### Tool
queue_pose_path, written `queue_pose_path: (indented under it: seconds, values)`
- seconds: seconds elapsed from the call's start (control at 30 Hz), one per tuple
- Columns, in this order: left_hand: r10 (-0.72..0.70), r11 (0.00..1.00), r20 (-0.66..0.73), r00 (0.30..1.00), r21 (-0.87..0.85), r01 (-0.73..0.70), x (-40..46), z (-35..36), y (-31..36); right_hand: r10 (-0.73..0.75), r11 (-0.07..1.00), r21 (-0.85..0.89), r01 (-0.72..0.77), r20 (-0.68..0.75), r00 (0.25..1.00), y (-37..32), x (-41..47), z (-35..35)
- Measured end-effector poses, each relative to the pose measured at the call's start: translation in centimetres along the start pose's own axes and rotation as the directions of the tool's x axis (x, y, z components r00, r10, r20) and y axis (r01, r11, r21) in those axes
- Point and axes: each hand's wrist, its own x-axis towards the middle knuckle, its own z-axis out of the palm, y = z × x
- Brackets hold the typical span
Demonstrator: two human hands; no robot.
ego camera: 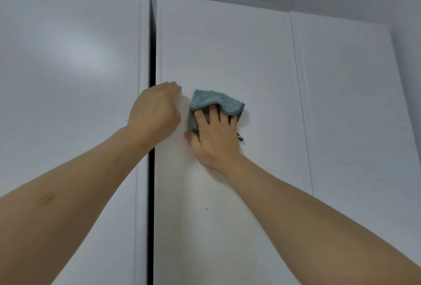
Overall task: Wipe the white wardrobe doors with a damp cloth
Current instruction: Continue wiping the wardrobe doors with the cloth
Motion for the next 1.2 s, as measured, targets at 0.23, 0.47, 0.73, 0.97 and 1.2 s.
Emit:
queue_pose_path:
  seconds: [0.23,0.47,0.73,0.97,1.2]
  values:
    - [0.012,0.998,0.032,0.999,-0.066,-0.01,-0.1,1.9,3.2,-0.237,0.972,0.01,0.237,0.007,0.972,-0.6,0.8,-0.3]
    - [-0.021,0.982,0.083,0.996,0.191,0.005,0.3,2.7,4.4,-0.047,0.995,-0.085,0.059,0.136,0.99,9.2,0.3,-1.0]
    - [-0.006,0.952,0.089,0.996,0.306,-0.022,-0.1,3.2,4.2,0.327,0.945,-0.069,-0.321,0.107,0.939,17.0,2.0,-2.4]
    - [0.052,0.94,0.058,0.997,0.334,-0.068,-0.3,3.2,3.4,0.324,0.946,-0.024,-0.323,0.029,0.946,12.4,6.9,-2.8]
    - [-0.008,0.957,-0.047,0.999,0.289,0.022,0.6,2.2,2.6,-0.156,0.984,-0.082,0.156,0.001,0.988,4.0,5.1,-1.0]
